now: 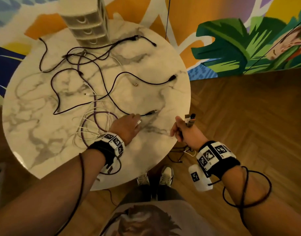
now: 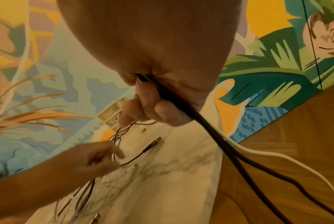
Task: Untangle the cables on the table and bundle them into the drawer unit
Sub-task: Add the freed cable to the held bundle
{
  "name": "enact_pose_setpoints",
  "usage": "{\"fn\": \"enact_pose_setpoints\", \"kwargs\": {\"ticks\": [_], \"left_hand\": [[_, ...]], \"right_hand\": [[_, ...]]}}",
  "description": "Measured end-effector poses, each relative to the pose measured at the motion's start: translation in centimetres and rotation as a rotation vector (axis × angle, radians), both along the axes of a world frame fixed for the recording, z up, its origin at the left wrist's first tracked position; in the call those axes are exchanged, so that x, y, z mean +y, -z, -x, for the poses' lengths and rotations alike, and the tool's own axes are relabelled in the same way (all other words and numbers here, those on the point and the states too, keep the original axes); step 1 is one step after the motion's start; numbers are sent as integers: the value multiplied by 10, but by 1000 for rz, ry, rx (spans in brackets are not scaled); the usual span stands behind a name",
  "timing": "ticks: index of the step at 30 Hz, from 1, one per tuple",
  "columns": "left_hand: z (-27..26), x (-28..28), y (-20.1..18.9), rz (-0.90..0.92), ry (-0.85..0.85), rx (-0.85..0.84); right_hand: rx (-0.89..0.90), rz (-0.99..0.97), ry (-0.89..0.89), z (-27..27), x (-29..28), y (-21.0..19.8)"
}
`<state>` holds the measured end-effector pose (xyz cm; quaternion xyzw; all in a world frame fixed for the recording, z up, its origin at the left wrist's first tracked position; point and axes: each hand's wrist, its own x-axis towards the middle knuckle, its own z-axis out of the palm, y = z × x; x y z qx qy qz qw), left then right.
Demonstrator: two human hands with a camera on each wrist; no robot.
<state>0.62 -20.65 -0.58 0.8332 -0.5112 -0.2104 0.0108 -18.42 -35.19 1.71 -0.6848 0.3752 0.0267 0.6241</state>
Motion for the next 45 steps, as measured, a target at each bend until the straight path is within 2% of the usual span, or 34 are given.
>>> {"fn": "enact_pose_setpoints", "kwargs": {"ticks": [4, 6, 8, 10, 13, 15, 21, 23, 26, 29, 33, 38, 42, 45], "left_hand": [[-7, -41, 15, -66, -42, -62], [-8, -52, 20, -166, -33, -98], [-7, -55, 21, -182, -23, -115], [-2, -53, 12, -13, -9, -103], [14, -47, -12, 411, -53, 31], [30, -42, -27, 547, -79, 92], [43, -28, -45, 619, -73, 133], [35, -26, -54, 661, -145, 163], [22, -34, -67, 680, -298, 312], [21, -46, -75, 613, -192, 368], [35, -44, -82, 614, -3, 388], [41, -42, -92, 620, 97, 395], [47, -36, -94, 664, 87, 503], [44, -33, -93, 768, -1, 508]], "right_hand": [[6, 14, -1, -1, 8, 1], [-4, -21, 27, -1, 10, 1], [-22, -48, 44, -3, 12, 3], [-17, -24, 34, -5, 12, 6], [-28, 25, 43, -18, 11, 7], [-56, 17, 74, -31, 13, 1], [-186, -36, 99, -54, 18, -15], [-178, -18, 93, -56, 19, -19], [-235, -18, 44, -58, 24, -28], [-309, -75, 58, -57, 31, -31], [-319, -131, 113, -51, 32, -28], [-285, -183, 131, -48, 29, -39], [-332, -133, 118, -46, 30, -42], [-391, -248, 148, -46, 31, -43]]}}
